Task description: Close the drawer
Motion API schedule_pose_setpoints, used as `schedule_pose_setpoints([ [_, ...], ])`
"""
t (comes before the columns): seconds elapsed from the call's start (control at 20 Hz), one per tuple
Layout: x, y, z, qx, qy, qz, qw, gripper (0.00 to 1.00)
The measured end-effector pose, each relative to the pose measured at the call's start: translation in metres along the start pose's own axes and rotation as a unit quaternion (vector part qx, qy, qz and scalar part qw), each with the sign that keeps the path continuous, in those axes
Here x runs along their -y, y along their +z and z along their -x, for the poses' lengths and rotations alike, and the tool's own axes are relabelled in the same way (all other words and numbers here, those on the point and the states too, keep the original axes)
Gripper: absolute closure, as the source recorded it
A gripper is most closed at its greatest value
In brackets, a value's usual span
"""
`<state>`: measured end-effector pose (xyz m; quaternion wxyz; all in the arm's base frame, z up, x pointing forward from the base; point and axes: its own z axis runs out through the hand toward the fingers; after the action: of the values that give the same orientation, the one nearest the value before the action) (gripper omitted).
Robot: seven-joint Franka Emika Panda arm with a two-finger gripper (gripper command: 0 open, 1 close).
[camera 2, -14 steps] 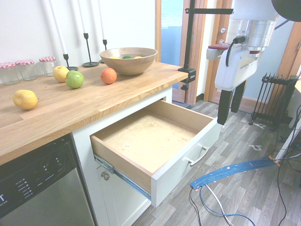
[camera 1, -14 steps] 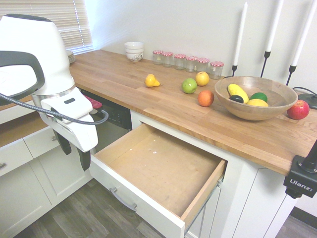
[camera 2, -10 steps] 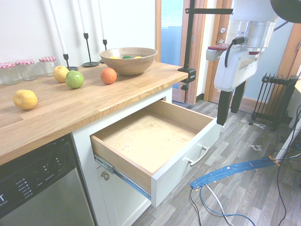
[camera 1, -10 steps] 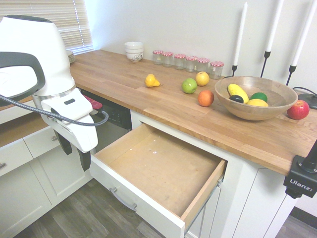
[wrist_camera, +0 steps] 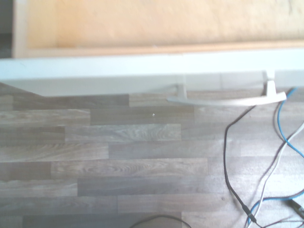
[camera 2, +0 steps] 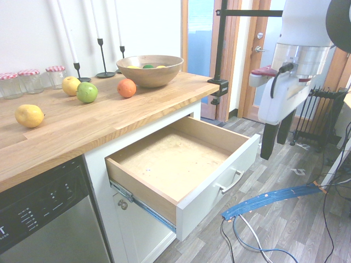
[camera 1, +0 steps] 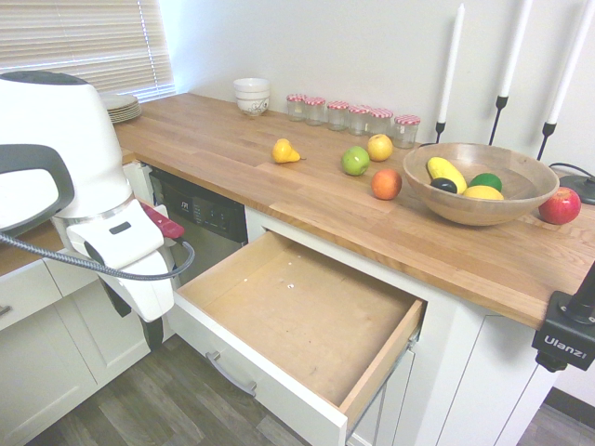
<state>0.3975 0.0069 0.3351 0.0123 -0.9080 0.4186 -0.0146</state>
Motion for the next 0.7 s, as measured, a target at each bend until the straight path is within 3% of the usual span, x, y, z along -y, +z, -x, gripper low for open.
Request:
schedule_pose_setpoints([
  [0.7,-0.046,0.116,-0.028,0.026,0.031,0.029,0.999,0.00],
])
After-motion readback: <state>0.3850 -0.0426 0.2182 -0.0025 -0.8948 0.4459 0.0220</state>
